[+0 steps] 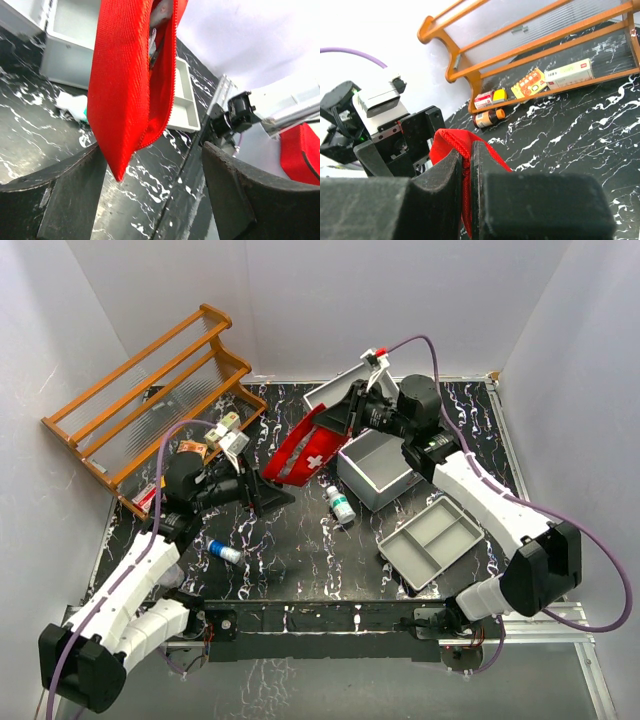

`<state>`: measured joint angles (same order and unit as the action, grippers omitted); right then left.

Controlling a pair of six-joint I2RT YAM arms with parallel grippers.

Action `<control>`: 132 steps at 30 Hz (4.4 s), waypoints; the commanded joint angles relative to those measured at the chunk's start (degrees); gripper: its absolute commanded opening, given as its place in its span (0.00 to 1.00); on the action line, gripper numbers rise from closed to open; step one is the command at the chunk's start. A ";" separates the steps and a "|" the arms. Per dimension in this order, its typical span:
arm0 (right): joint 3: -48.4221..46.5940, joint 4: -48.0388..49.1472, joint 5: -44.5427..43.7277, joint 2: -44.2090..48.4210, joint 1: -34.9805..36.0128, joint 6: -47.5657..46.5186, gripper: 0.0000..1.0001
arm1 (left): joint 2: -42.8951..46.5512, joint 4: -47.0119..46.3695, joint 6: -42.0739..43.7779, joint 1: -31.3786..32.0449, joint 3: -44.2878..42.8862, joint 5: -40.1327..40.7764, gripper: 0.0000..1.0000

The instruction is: Organize the medicine kit

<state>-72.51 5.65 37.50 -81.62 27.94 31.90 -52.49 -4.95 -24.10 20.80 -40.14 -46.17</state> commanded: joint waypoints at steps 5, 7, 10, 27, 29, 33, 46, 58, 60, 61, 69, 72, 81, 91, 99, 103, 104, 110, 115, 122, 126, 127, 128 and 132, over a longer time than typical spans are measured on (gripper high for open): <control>-0.73 6.99 -3.12 3.88 -1.07 13.12 0.00 | 8.90 -22.19 -1.16 0.27 6.18 7.91 0.71; -0.66 7.90 -2.75 4.27 -1.18 15.49 0.00 | 9.81 -26.30 -1.71 0.28 7.11 8.01 0.71; -0.59 10.38 -1.21 4.86 -1.23 18.79 0.00 | 9.80 -29.40 -2.10 0.26 7.69 7.80 0.70; -1.53 11.97 6.18 11.48 -1.48 25.43 0.00 | 7.50 -28.79 -3.50 0.25 -0.25 6.59 0.79; -1.62 12.56 6.71 12.08 -1.42 26.31 0.00 | 6.57 -31.11 -5.63 0.22 -0.97 4.01 0.78; -1.96 14.29 7.66 12.75 -1.43 28.74 0.00 | 5.82 -33.81 -7.68 0.25 -1.98 1.39 0.74; -2.75 18.19 7.57 12.98 -1.45 36.71 0.00 | 12.41 -25.87 9.53 0.25 0.71 8.22 0.75; -4.32 15.54 7.74 13.89 -1.44 36.71 0.00 | 16.69 -22.45 12.66 0.21 3.71 12.59 0.77; -4.37 15.46 7.96 14.02 -1.43 37.00 0.00 | 15.32 -26.13 10.31 0.21 3.84 10.22 0.79; -4.38 15.60 8.09 14.05 -1.40 37.22 0.00 | 14.31 -27.98 9.35 0.23 3.76 8.36 0.80; -4.70 18.04 8.88 13.64 -1.42 40.46 0.00 | 6.62 -45.84 2.46 0.22 3.98 -2.58 0.84; -4.50 19.69 8.91 13.33 -1.46 42.22 0.00 | 4.55 -50.79 1.24 0.22 3.82 -3.89 0.82; -4.02 21.38 8.52 13.07 -1.45 44.48 0.00 | 1.71 -58.95 -0.50 0.30 4.18 -4.58 0.69; -2.19 22.48 6.88 12.58 -1.48 45.88 0.00 | 4.51 -62.76 -3.11 0.26 5.41 -5.13 0.72; -1.39 24.93 7.24 12.63 -1.41 47.29 0.00 | 5.21 -63.48 -4.29 0.26 5.30 -4.16 0.74; -1.02 25.15 7.25 12.76 -1.47 47.50 0.00 | 5.21 -66.40 -5.08 0.21 5.30 -2.71 0.71; -0.81 25.30 7.29 12.80 -1.44 47.59 0.00 | 5.14 -66.50 -5.08 0.22 5.09 -2.43 0.71; 0.12 26.45 7.24 12.81 -1.45 48.37 0.00 | 4.18 -66.72 -5.63 0.21 4.26 -1.16 0.77; 0.41 26.87 7.33 12.89 -1.46 48.55 0.00 | 3.56 -66.27 -5.23 0.26 4.23 1.34 0.66; 1.93 26.79 7.12 12.70 -1.41 48.27 0.00 | 3.60 -66.23 -5.43 0.21 4.23 3.36 0.43; 2.68 25.56 6.64 12.55 -1.40 46.56 0.00 | 4.02 -64.50 -4.80 0.27 4.37 3.48 0.23; 2.73 24.90 6.51 12.43 -1.42 45.94 0.00 | 4.20 -63.14 -4.60 0.27 4.32 3.31 0.19; 2.77 24.18 6.35 12.45 -1.40 45.11 0.00 | 4.39 -62.32 -4.44 0.27 4.35 3.16 0.17; 2.36 21.01 5.48 12.32 -1.52 40.87 0.07 | 5.54 -58.98 -3.14 0.23 4.48 3.19 0.00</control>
<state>-69.54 27.81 44.23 -69.80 26.46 77.58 -49.15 -64.53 -29.56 20.86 -34.79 -44.10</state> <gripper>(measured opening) 0.045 0.056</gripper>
